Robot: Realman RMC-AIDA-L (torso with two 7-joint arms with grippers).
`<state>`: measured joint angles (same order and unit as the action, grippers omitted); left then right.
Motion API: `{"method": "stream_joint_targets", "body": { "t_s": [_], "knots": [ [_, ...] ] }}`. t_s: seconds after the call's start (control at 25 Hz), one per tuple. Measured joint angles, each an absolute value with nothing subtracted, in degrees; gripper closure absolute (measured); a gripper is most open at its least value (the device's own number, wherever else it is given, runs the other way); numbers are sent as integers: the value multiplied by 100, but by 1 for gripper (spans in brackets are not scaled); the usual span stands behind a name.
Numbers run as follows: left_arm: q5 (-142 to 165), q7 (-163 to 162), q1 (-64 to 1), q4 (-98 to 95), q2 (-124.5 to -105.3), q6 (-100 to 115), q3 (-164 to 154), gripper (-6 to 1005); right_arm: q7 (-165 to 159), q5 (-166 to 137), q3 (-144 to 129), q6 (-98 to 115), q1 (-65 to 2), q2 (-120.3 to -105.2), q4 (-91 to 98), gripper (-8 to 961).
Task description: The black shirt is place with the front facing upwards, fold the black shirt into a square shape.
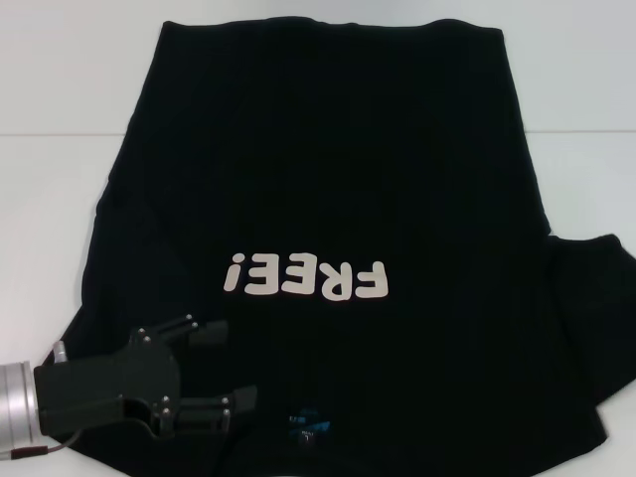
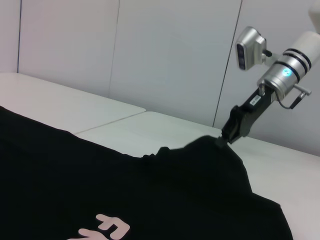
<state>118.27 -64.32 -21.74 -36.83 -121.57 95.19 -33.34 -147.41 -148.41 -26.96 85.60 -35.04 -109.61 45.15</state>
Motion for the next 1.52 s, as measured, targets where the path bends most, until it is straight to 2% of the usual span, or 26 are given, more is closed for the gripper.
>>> {"method": "stream_joint_targets", "body": {
  "t_s": [0.32,0.76,0.96,1.28,1.4,1.52],
  "knots": [
    [11827,-6435,-2170,-3682,-12146,9482,-3331,77,-14705,-14704,-2871,8753,-3786,-10987,4684,884],
    [11830,-6441,-2178,-3683,-12137,9473,-3322,77,-14642,-14694,-3402,8753,-4473,-11212,4644,884],
    [11830,-6442,-2180,-3679,-12137,9411,-3322,77,-14625,-14695,-3636,8708,-4672,-11368,4631,883],
    [11830,-6442,-2227,-3547,-12093,9367,-3318,77,-14104,-14225,-3709,8737,-4695,-11436,4476,849],
    [11830,-6545,-2241,-3545,-12092,9348,-3229,78,-13683,-13696,-3694,8738,-4530,-11436,4353,652],
    [11822,-6908,-2277,-3534,-12052,9404,-3013,78,-12898,-13034,-3657,8708,-4265,-11446,4090,509]
  ]
}}
